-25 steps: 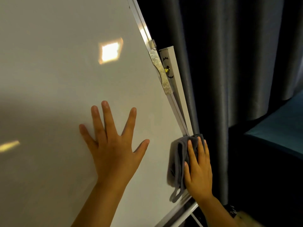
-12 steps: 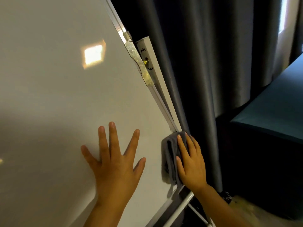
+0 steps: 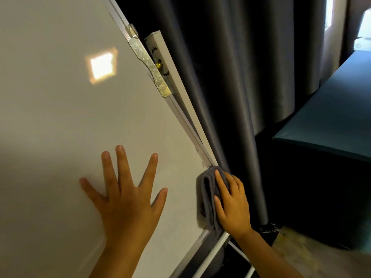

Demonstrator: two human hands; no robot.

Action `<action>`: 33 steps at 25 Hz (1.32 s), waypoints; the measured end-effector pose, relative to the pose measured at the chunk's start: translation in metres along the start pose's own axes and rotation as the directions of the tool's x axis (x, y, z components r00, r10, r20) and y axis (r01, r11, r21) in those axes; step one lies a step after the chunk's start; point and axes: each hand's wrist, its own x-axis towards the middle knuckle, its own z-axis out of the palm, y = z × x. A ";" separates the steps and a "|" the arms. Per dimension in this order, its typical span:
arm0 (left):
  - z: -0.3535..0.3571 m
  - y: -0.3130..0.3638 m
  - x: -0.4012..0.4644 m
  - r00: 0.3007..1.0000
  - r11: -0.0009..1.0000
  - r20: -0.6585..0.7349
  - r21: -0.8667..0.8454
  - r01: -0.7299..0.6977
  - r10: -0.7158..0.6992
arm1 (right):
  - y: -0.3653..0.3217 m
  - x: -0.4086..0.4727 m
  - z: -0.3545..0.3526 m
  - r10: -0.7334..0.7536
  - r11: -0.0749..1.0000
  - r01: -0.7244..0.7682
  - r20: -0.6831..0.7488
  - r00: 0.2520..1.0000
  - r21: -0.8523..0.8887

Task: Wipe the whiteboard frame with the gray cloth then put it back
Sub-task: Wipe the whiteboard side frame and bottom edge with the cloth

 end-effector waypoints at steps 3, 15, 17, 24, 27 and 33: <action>0.001 0.001 -0.003 0.999 0.999 -0.003 0.007 -0.034 0.034 | 0.000 -0.001 0.000 0.019 1.000 -0.019 -0.009 1.000 -0.017; 0.014 -0.002 -0.020 0.973 0.952 0.050 0.204 -0.230 0.224 | -0.046 -0.056 0.044 0.655 0.550 -0.508 0.035 0.755 0.663; 0.013 -0.002 -0.023 0.973 0.946 0.063 0.229 -0.230 0.222 | -0.061 -0.061 0.048 0.709 0.453 -0.555 0.095 0.698 0.698; 0.013 -0.008 -0.029 0.968 0.944 0.036 0.217 -0.249 0.248 | -0.089 -0.060 0.039 0.678 0.584 -0.554 0.019 0.735 0.594; 0.018 -0.008 -0.037 0.975 0.962 0.010 0.161 -0.220 0.222 | -0.085 -0.062 0.043 0.668 0.601 -0.529 -0.013 0.744 0.600; 0.020 -0.001 -0.048 0.987 0.983 -0.064 0.116 -0.143 0.151 | -0.073 -0.072 0.055 0.558 0.757 -0.437 -0.131 0.820 0.485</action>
